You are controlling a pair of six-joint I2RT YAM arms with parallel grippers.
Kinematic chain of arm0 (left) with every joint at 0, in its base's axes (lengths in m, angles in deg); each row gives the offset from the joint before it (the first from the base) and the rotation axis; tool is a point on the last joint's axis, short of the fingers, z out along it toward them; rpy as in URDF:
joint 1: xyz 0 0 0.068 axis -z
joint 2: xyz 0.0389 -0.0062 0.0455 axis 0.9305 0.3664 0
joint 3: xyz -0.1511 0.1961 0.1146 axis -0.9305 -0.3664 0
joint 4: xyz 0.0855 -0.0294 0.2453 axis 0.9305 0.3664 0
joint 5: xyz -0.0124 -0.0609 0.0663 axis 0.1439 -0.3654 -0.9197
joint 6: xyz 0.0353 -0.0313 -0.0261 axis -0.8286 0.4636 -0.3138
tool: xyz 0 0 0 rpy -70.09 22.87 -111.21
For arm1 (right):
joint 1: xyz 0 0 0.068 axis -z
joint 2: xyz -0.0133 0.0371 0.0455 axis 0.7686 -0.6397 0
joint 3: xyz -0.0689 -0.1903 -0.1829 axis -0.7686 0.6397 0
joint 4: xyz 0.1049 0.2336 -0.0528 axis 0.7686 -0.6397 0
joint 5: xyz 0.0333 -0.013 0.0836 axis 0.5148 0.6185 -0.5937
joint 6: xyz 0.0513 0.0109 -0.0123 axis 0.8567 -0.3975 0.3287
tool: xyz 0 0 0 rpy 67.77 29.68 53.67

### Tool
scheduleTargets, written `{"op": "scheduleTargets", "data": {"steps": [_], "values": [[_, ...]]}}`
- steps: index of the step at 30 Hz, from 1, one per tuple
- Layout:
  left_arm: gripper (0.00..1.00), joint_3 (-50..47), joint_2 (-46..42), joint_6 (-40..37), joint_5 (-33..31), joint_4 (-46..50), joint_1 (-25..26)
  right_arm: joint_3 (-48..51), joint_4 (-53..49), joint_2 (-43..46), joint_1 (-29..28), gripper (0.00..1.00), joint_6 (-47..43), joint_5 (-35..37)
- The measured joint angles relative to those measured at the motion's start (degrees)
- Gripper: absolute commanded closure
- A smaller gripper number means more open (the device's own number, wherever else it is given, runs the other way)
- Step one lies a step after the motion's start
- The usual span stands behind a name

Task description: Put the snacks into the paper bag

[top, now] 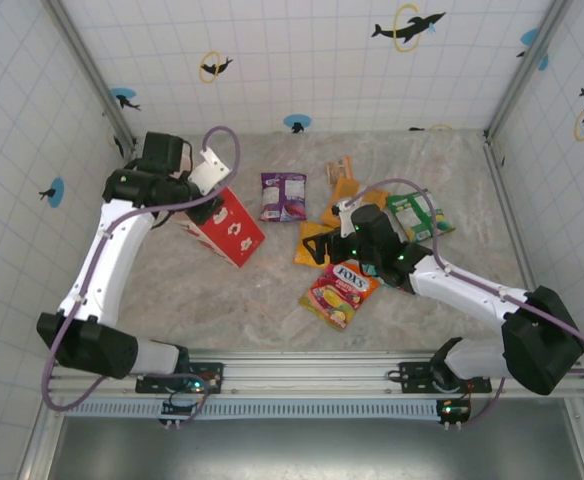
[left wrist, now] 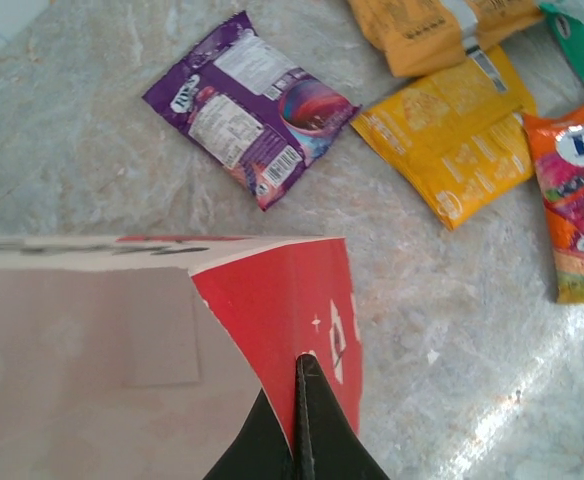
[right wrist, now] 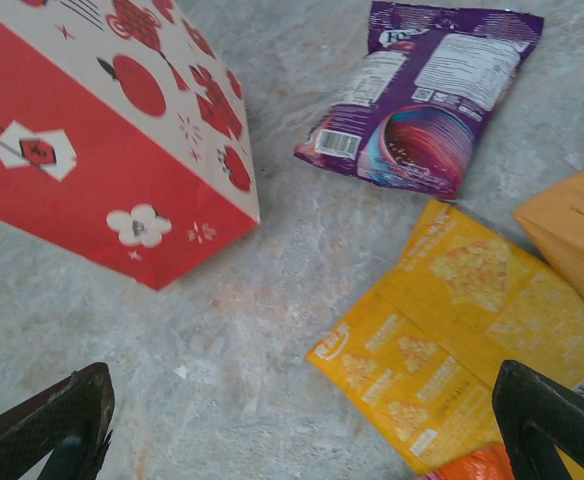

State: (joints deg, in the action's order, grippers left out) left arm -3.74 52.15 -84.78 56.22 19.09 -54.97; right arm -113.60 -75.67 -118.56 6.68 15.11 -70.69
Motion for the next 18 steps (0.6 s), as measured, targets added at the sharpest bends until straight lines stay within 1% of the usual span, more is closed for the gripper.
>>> {"op": "scheduleTargets", "data": {"steps": [5, 8, 9, 10, 11, 12, 14, 18], "values": [[0.97, -3.9, -3.0, -1.4, -2.9, 0.4, 2.3, 0.0, 1.0, -1.3, -2.2, 0.00, 0.6, 0.2], [0.92, -4.8, -3.5, -1.4, -4.0, 0.9, 3.4, 0.0, 1.3, -1.6, -3.0, 0.00, 0.9, 0.5], [0.88, -5.0, -3.6, -1.4, -4.2, 0.9, 3.5, 0.0, 1.4, -1.6, -3.2, 0.00, 0.9, 0.5], [0.78, -5.0, -3.8, -1.3, -4.4, 0.9, 3.5, 0.0, 1.4, -1.6, -3.4, 0.01, 0.9, 0.7], [0.66, -5.1, -4.0, -0.9, -4.6, 0.8, 3.5, 0.0, 1.6, -1.6, -3.5, 0.00, 1.0, 0.7], [0.58, -5.1, -4.2, -0.6, -4.7, 0.7, 3.5, 0.0, 1.7, -1.6, -3.6, 0.00, 1.1, 0.9], [0.46, -5.2, -4.9, 0.9, -5.0, 0.4, 3.5, 0.0, 1.7, -1.6, -3.8, 0.00, 1.2, 1.3], [0.37, -5.3, -6.1, 6.0, -5.0, -0.8, 3.5, 0.0, 1.7, -1.6, -4.2, 0.00, 1.5, 2.0]]}}
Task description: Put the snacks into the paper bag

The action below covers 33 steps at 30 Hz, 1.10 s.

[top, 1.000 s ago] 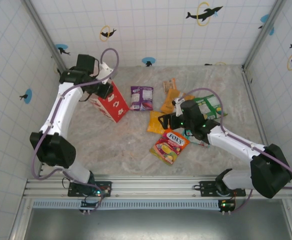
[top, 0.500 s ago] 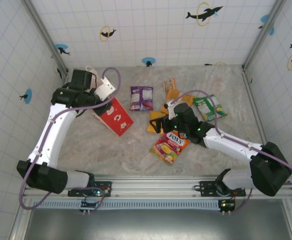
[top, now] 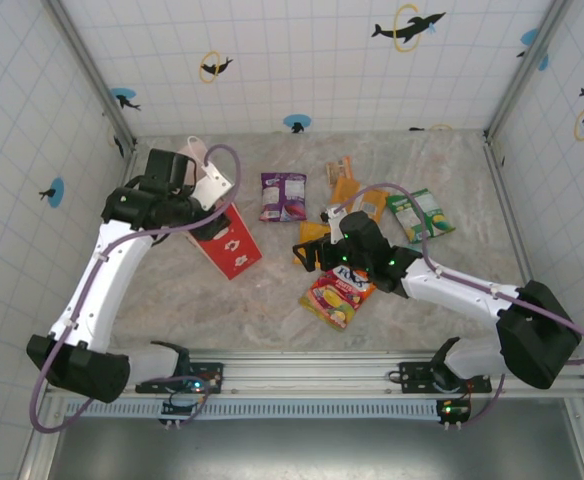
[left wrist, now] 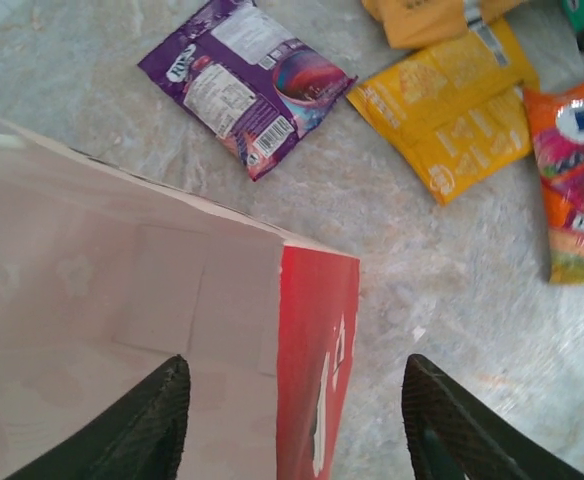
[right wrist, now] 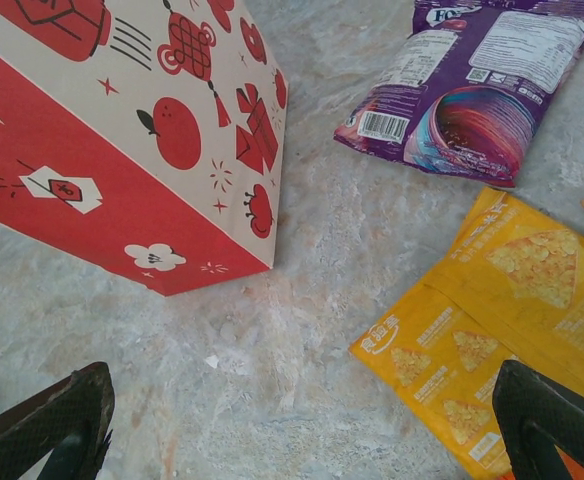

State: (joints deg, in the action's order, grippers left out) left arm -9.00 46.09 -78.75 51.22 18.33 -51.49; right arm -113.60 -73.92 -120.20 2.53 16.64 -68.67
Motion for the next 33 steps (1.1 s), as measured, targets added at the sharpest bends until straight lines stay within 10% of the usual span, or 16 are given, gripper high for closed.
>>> {"op": "scheduleTargets", "data": {"steps": [12, 33], "values": [[0.22, -1.1, -0.2, 24.2, 2.3, -6.1, 0.0, 0.0, 0.3, 0.0, -0.9, 0.01, 1.1, 1.2], [0.39, 6.5, 9.3, 54.5, -4.7, -9.8, 0.0, 0.0, 0.3, 0.0, -1.1, 0.00, 1.6, 1.5]]}}
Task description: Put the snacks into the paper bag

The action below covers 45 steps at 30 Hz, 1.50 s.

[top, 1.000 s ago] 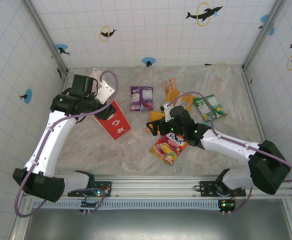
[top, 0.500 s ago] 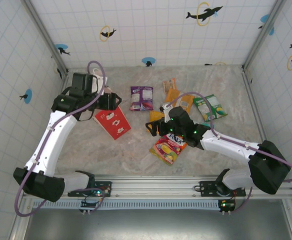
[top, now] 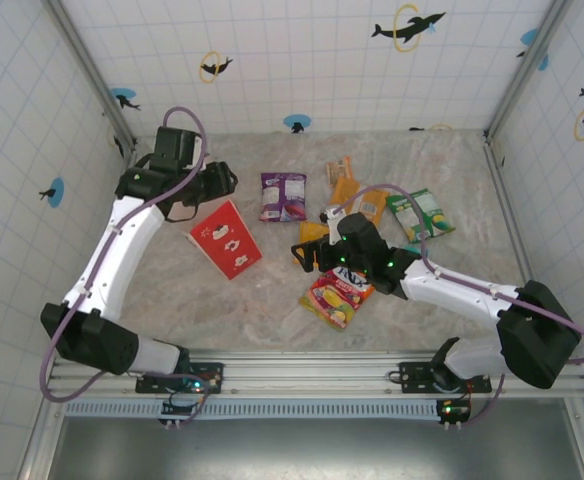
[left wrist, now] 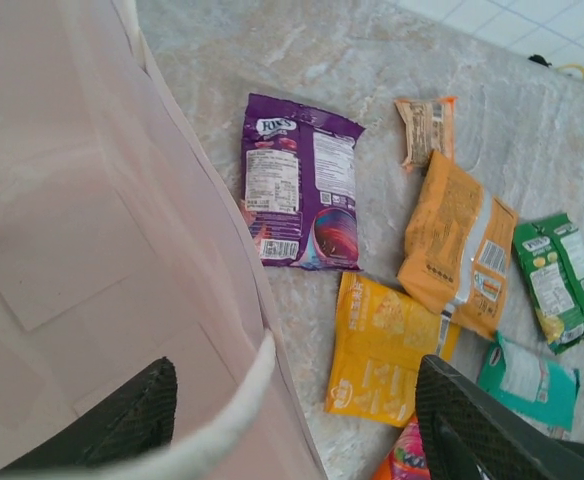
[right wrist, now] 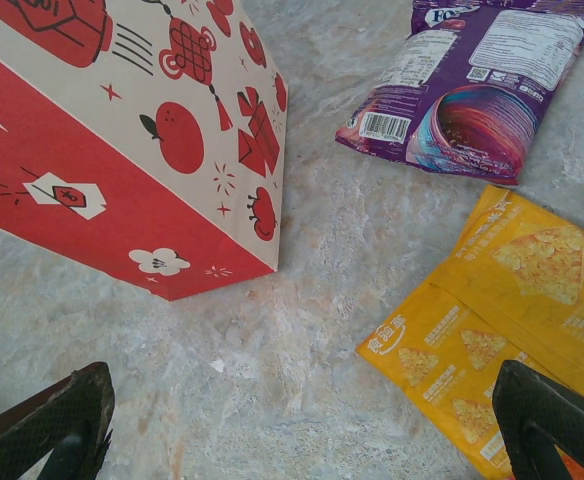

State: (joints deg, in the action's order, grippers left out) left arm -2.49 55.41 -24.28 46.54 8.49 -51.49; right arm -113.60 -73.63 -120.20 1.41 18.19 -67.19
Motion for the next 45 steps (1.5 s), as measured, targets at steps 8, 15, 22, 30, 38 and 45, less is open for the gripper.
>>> {"op": "scheduleTargets", "data": {"steps": [8, 15, 22, 30, 38, 45], "values": [[0.53, 3.0, 4.9, 1.5, -0.3, 1.6, 0.0, 0.0, 0.0, 0.0, 0.0, 0.00, 0.0, 0.4], [0.97, 4.4, 7.1, 1.0, -0.2, 3.3, 0.2, 0.0, -0.1, 0.0, 0.0, 0.00, 0.0, 1.3], [1.00, 9.0, 7.4, -4.0, 0.5, 7.4, 0.2, 0.0, -0.3, 0.0, 0.0, 0.00, 0.0, 1.6], [1.00, 11.5, 6.8, -14.1, -0.2, 13.3, 0.3, 0.0, -0.2, 0.0, -0.3, 0.00, 0.5, 1.5], [1.00, 8.3, 1.9, -20.5, -2.0, 15.4, 0.2, 0.0, -0.2, 0.0, -1.1, 0.00, 1.1, 1.5], [1.00, 4.7, -0.1, -23.7, -3.0, 16.4, 0.6, 0.0, -0.2, 0.0, -1.9, 0.00, 1.9, 1.7]]}}
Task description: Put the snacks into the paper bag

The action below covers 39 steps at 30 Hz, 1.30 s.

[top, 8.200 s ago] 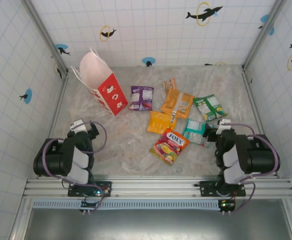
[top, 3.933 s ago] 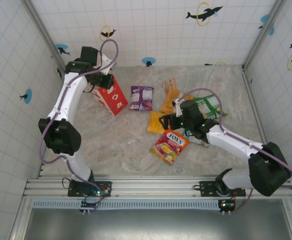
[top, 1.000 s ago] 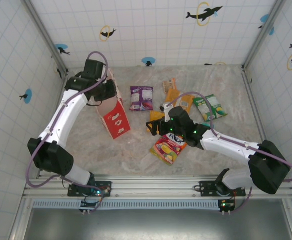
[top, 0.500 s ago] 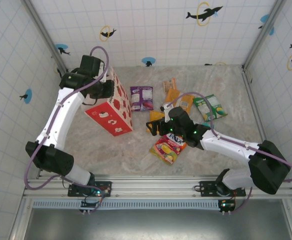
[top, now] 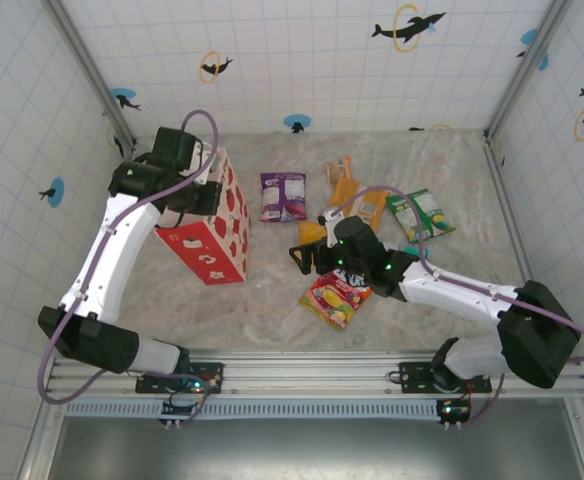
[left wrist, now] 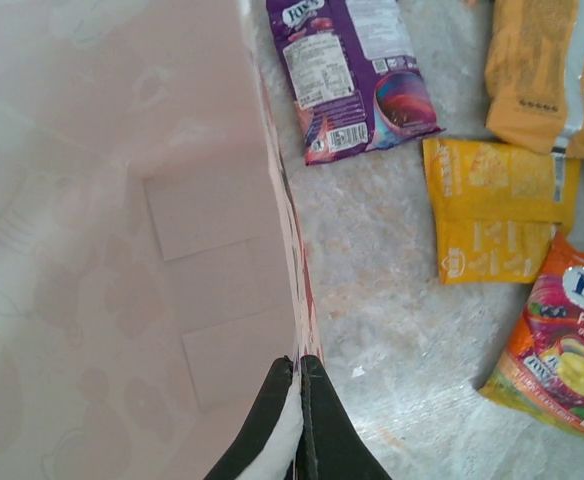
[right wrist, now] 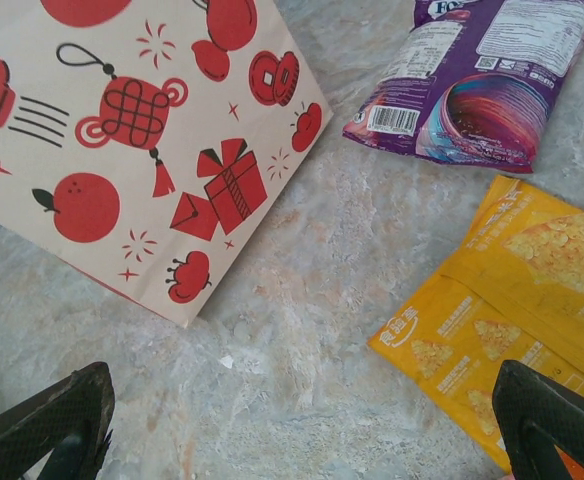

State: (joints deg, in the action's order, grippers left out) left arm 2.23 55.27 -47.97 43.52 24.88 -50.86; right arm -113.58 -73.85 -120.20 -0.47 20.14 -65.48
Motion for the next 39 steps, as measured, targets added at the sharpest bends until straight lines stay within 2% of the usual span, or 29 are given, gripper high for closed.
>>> {"op": "scheduleTargets", "data": {"steps": [2, 5, 7, 9, 12, 20, 31, 39], "values": [[0.97, 0.0, 0.0, -0.5, -0.2, 0.2, 0.2, 0.0, 0.0, 0.0, -0.3, 0.00, 0.2, 0.1], [0.88, 0.0, 0.0, -0.5, 0.2, 0.1, 0.6, 0.0, 0.0, 0.0, -0.7, 0.00, 0.4, 0.3], [0.79, 0.0, 0.0, -0.4, 1.0, 0.1, 1.1, 0.0, 0.0, 0.0, -0.8, 0.00, 0.6, 0.6], [0.64, 0.0, 0.0, -0.1, 2.0, 0.1, 1.7, 0.0, 0.0, 0.0, -1.0, 0.00, 0.7, 1.0], [0.54, 0.0, 0.0, -0.1, 3.4, 0.1, 2.2, 0.0, 0.0, 0.0, -1.1, 0.00, 0.9, 1.1], [0.46, -0.5, -0.6, 1.0, 7.6, -2.6, 2.2, 0.0, 0.0, 0.0, -1.1, 0.01, 1.1, 1.4], [0.36, -9.9, -9.2, 6.8, 12.9, -12.4, 2.2, 0.6, 0.3, 1.1, -1.5, 0.00, 2.4, 3.0], [0.34, -11.2, -11.5, 9.0, 14.8, -16.4, 2.2, 4.2, 0.5, 4.9, -1.3, 0.00, 3.7, 4.9]]}}
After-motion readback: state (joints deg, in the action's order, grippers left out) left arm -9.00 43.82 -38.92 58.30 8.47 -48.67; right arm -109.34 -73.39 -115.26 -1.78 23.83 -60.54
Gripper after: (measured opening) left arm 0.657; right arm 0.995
